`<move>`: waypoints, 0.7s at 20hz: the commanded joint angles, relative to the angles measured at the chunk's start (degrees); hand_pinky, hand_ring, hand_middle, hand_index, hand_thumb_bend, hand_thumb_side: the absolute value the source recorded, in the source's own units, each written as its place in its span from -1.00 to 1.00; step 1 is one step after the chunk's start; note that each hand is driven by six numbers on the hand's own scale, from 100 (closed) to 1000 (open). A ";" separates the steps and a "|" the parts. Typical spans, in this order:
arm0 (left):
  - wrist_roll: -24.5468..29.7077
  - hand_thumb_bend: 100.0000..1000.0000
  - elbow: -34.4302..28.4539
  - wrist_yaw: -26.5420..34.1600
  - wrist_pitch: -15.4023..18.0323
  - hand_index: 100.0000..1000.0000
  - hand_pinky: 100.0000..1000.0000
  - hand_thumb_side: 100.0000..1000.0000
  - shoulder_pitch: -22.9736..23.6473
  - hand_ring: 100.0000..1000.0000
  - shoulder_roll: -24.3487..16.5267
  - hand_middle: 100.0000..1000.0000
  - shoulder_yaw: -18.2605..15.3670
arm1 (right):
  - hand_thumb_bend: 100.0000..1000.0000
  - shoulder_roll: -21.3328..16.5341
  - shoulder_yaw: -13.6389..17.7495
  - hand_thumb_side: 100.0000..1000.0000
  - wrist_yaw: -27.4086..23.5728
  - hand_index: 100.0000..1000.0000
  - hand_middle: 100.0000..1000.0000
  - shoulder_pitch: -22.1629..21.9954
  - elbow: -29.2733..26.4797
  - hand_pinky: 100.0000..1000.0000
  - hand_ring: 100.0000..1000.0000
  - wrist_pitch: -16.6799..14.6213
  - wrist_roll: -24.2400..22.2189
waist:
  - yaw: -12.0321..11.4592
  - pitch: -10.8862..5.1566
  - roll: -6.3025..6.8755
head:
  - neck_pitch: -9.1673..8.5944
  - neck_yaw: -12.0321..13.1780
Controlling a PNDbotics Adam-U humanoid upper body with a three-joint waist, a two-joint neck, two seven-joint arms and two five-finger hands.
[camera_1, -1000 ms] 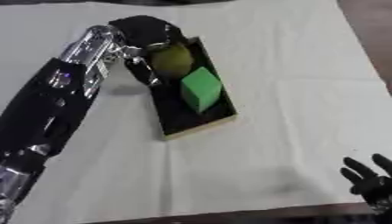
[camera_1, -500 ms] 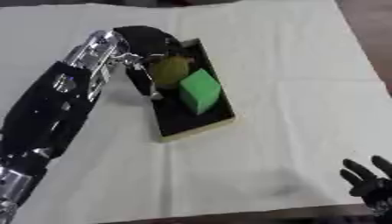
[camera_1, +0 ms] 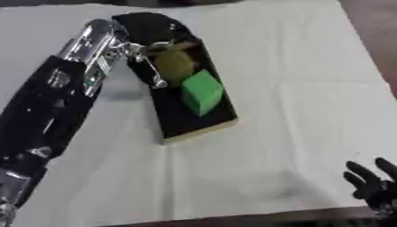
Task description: Pick up objects on the table and place them in the box.
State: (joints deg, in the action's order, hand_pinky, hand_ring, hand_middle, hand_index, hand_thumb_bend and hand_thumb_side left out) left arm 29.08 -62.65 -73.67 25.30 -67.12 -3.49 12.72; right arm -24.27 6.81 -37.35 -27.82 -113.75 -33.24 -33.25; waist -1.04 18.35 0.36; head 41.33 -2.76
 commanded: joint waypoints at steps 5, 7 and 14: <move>2.70 -0.37 -7.81 5.67 -0.86 0.93 0.82 -1.00 -1.55 0.87 -3.27 0.71 -0.35 | -1.00 -0.06 0.37 -0.16 0.52 1.00 0.13 -0.69 -0.84 1.00 1.00 -18.73 -18.72 | -0.29 -1.24 -0.22 | 0.22 -0.94; 4.02 -0.44 -10.64 8.78 -1.12 0.91 0.81 -1.00 -1.39 0.86 -4.57 0.70 -0.35 | -1.00 0.05 0.47 -0.18 0.21 1.00 0.13 -0.72 -0.84 1.00 1.00 -18.73 -18.72 | -0.54 -1.31 -0.24 | 0.38 -1.58; 4.83 -1.00 -23.63 25.25 -7.15 0.81 0.73 -0.84 1.10 0.74 -10.79 0.56 -2.29 | -1.00 0.35 0.55 -0.18 -1.79 1.00 0.13 -0.44 -0.84 1.00 1.00 -18.73 -18.72 | -1.37 -1.57 -0.67 | 0.36 -3.20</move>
State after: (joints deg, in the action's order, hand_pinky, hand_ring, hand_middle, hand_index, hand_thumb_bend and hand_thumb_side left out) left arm 34.49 -82.87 -51.25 19.49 -65.16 -12.16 11.48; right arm -23.51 6.87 -38.44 -28.17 -113.75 -33.24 -33.25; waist -2.46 17.93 -0.08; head 41.80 -5.63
